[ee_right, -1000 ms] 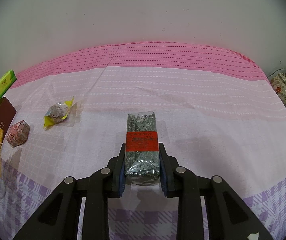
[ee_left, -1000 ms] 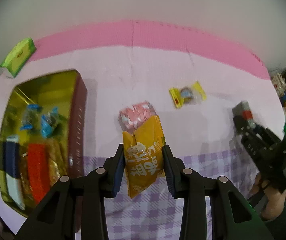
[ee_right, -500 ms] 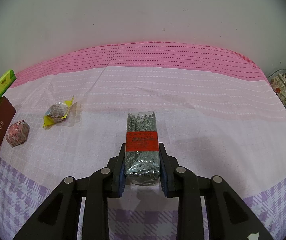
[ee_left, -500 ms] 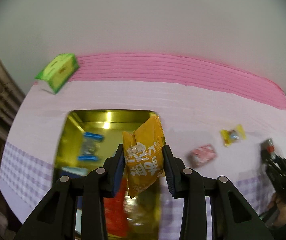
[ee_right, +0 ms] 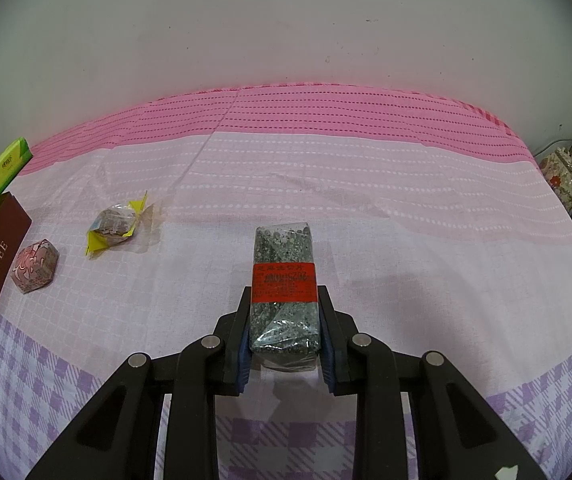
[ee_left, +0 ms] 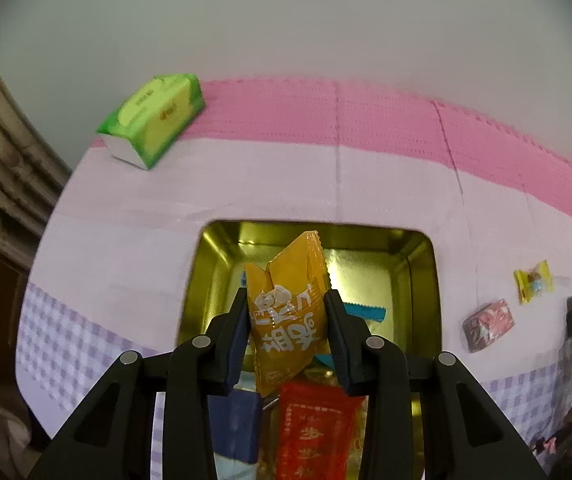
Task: Organize snacks
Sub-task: 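Carry the yellow packet over the gold tin and lower it with the left gripper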
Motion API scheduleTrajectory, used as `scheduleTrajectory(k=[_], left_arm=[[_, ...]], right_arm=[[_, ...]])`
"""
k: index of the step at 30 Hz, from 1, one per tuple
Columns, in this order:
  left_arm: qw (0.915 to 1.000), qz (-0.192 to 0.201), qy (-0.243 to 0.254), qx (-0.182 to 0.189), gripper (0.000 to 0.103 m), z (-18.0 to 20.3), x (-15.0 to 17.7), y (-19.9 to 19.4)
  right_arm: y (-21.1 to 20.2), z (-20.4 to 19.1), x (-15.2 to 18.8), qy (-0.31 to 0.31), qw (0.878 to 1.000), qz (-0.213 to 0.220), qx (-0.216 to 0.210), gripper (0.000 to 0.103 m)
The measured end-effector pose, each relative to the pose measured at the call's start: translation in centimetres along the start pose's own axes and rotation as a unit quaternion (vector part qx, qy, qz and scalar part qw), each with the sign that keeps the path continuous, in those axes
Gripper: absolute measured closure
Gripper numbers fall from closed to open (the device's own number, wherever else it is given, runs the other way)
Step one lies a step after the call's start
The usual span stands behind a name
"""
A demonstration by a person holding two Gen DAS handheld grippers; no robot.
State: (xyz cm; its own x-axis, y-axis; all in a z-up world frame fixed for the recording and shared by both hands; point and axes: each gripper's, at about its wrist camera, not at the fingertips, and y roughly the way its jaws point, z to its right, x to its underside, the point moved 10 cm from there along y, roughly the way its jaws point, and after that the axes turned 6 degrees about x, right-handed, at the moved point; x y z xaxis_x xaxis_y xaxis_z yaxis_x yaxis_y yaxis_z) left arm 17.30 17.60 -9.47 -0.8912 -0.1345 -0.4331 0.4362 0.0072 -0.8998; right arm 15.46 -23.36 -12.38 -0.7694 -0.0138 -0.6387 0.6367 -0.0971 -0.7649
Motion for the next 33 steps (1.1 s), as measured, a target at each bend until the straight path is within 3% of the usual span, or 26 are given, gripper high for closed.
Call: scheduleTrajectory(k=[8, 23, 33], left_arm=[[0.9994, -0.025, 0.007, -0.024, 0.066, -0.3, 0.7, 3.1], [0.9980, -0.034, 0.022, -0.048, 0.064, -1.5, 0.4, 3.8], [0.9981, -0.026, 0.030, -0.048, 0.048, -1.2, 0.1, 3.1]], right_arm=[[0.0, 0.0, 0.0, 0.000, 1.000, 0.000, 0.000, 0.077], [0.0, 0.0, 0.0, -0.001, 1.000, 0.000, 0.002, 0.077], [0.0, 0.0, 0.0, 0.000, 1.000, -0.001, 0.003, 0.077]])
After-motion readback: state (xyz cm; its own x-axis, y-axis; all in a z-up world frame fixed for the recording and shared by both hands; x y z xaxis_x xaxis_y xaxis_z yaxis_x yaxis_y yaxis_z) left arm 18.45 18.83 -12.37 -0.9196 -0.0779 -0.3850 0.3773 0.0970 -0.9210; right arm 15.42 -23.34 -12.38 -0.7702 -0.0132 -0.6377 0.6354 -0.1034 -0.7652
